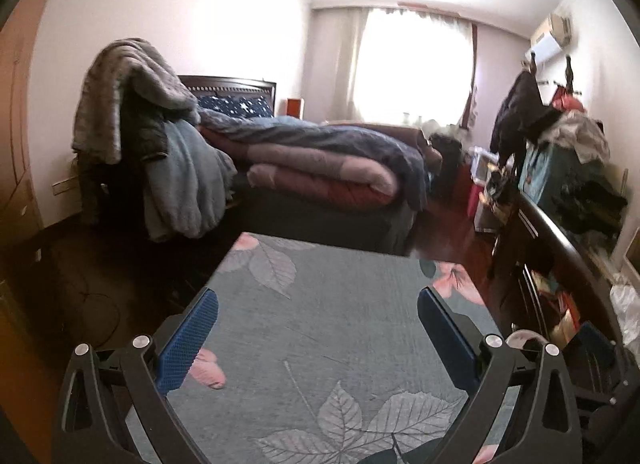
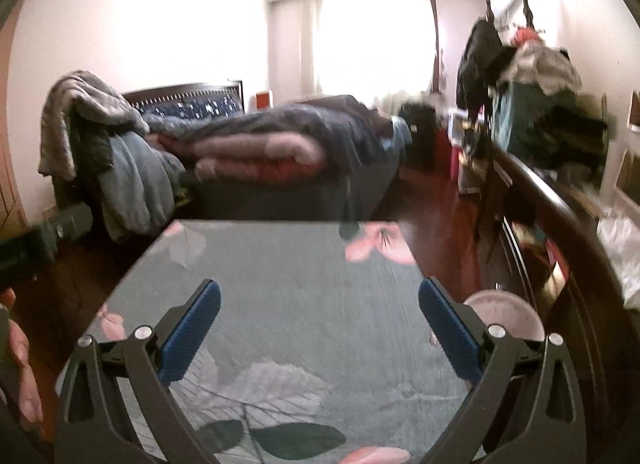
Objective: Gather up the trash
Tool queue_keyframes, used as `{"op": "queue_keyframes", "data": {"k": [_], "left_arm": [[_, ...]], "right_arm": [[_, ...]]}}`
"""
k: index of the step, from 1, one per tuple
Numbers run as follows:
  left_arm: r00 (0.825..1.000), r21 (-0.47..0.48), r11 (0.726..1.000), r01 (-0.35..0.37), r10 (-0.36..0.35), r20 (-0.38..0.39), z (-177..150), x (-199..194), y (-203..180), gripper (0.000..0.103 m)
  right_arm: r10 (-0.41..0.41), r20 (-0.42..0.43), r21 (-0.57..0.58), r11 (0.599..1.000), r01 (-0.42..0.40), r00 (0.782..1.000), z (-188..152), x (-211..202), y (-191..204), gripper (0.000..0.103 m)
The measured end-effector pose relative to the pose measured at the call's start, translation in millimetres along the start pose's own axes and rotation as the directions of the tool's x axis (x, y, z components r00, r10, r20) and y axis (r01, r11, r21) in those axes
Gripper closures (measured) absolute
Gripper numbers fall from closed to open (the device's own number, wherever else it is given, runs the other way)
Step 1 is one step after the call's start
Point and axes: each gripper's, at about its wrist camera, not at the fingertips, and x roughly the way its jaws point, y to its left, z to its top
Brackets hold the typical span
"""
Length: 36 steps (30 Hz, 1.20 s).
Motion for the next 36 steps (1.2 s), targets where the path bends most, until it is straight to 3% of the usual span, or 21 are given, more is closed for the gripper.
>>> {"op": "queue_keyframes", "data": {"k": [17,36], "left_arm": [[0.988,-0.036,0.999,0.022,-0.016,0.153,39.4,-75.8,27.4,0.004],[0.987,-0.012,0.998,0.064,-0.062,0.152,32.2,-84.8,24.2,0.004]], "right_arm": [[-0.015,0.196,0.000,1.000,0.016,0.980,55.1,-99.1,27.2,0.003],[0.000,0.181,-0.015,1.000,0.003,0.983,46.4,-106.6,29.3,0.003]]}}
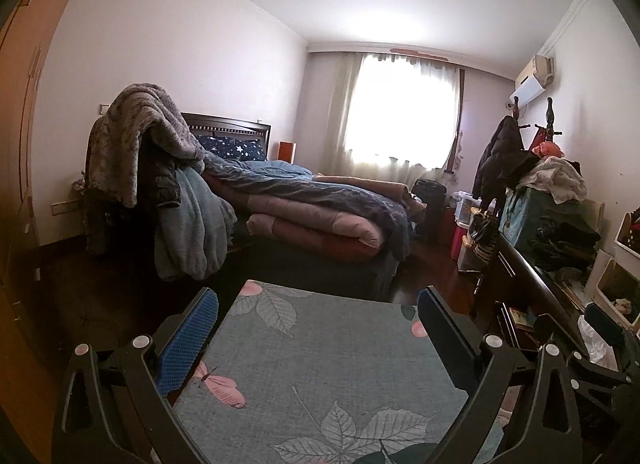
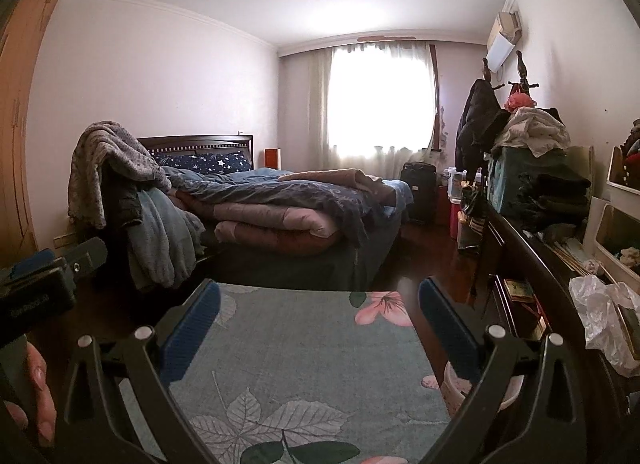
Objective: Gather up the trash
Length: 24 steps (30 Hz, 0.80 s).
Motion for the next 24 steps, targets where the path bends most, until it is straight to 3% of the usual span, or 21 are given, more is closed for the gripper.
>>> {"op": "queue_keyframes", "data": {"k": [24], "left_arm": [[1.000,-0.004,1.000,0.012,-0.012,-0.015,-1.4,4.9,-1.7,0.004]], "right_arm": [[-0.002,-0.017,0.003,1.000,0.002,1.000,-3.6,5.9,-0.3,0.003]]}}
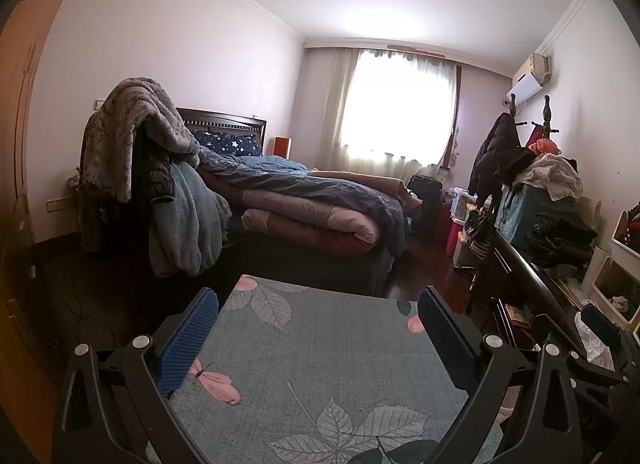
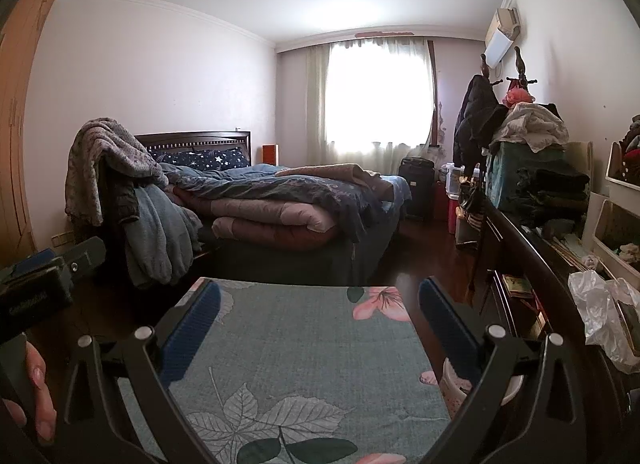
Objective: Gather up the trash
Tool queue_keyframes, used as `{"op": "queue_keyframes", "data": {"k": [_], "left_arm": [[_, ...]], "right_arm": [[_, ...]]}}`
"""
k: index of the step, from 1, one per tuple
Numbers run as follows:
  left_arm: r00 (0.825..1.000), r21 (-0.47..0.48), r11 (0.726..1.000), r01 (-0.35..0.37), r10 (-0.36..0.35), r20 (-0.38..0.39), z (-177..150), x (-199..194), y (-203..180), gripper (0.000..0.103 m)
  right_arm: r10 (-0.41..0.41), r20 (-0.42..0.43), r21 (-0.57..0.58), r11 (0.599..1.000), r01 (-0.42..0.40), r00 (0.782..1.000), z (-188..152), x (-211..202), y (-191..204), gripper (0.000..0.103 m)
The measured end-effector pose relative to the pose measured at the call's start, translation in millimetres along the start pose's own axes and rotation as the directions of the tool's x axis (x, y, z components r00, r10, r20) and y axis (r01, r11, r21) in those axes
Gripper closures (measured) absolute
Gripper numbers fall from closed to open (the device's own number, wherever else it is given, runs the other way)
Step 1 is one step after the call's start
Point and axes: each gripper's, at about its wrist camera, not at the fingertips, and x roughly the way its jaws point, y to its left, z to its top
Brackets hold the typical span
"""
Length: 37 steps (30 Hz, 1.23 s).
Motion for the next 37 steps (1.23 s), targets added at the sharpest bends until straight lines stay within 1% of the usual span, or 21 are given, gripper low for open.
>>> {"op": "queue_keyframes", "data": {"k": [19,25,37], "left_arm": [[1.000,0.015,1.000,0.023,-0.023,-0.008,-7.4,1.9,-10.1,0.004],[1.000,0.031,0.999,0.026,-0.026,-0.001,-9.4,2.4,-11.8,0.004],[0.998,-0.003,0.999,0.051,-0.051,-0.026,-9.1,10.6,-4.9,0.004]], "right_arm": [[-0.001,-0.020,0.002,1.000,0.001,1.000,-7.9,5.6,-4.4,0.003],[-0.002,-0.032,0.002,1.000,0.003,0.999,-8.7,11.0,-4.0,0.003],[-0.002,-0.037,0.006,1.000,0.003,0.999,-11.5,12.9,-6.4,0.003]]}}
